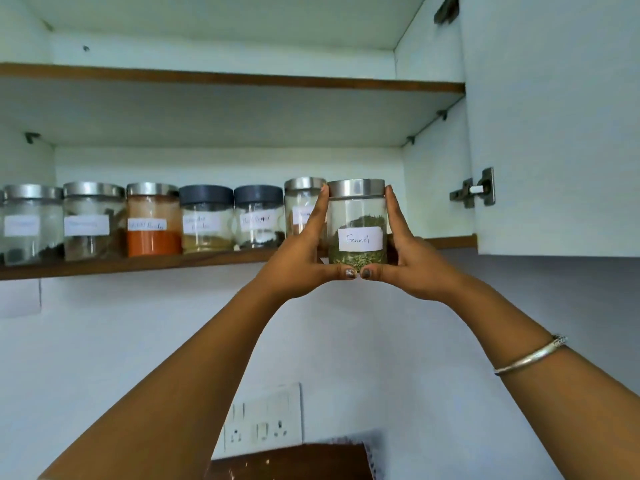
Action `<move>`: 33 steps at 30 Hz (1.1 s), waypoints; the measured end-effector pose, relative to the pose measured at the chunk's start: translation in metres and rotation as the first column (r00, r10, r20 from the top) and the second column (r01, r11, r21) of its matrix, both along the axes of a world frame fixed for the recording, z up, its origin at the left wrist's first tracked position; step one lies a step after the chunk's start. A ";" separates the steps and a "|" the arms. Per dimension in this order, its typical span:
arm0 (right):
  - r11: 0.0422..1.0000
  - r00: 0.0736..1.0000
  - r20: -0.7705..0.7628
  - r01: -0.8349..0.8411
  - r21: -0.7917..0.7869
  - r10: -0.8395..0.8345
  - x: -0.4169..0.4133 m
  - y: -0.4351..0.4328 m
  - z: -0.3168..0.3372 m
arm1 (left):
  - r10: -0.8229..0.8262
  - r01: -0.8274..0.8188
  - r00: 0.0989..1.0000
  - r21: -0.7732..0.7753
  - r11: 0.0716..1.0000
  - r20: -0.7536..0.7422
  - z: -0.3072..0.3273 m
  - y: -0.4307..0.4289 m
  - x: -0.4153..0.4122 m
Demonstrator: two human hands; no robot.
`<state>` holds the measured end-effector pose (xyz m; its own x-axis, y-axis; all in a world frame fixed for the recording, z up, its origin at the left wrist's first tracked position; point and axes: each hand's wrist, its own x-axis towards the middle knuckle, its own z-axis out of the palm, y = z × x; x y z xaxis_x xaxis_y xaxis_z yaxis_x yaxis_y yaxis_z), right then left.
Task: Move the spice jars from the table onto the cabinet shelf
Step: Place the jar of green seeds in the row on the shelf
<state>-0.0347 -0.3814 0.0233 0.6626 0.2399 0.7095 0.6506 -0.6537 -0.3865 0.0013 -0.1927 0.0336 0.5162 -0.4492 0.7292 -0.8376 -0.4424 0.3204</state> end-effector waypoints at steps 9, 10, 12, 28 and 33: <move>1.000 0.999 0.027 0.017 -0.017 -0.017 0.047 -0.027 0.018 | 0.114 -0.111 0.991 -0.042 0.993 0.076 0.011 -0.028 0.036; 1.000 1.000 0.026 0.015 -0.016 -0.015 0.052 -0.029 0.019 | 0.131 -0.127 0.987 -0.052 0.991 0.088 0.011 -0.031 0.039; 1.000 1.000 0.012 0.011 -0.008 -0.011 0.061 -0.031 0.019 | 0.137 -0.129 0.985 -0.086 0.988 0.102 0.007 -0.035 0.045; 0.795 0.823 0.192 0.567 -0.216 -0.535 0.099 -0.007 0.010 | 0.506 -0.452 0.797 -0.231 0.862 0.329 -0.006 -0.055 0.068; 0.765 0.789 0.175 0.614 -0.195 -0.589 0.100 0.000 0.006 | 0.522 -0.478 0.770 -0.210 0.853 0.368 -0.007 -0.056 0.072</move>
<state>0.0650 -0.3813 0.0298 0.6566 -0.0210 0.7540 0.1197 -0.9840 -0.1316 0.0731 -0.2486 0.0264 0.3032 -0.1245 0.9447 -0.5687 -0.8191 0.0746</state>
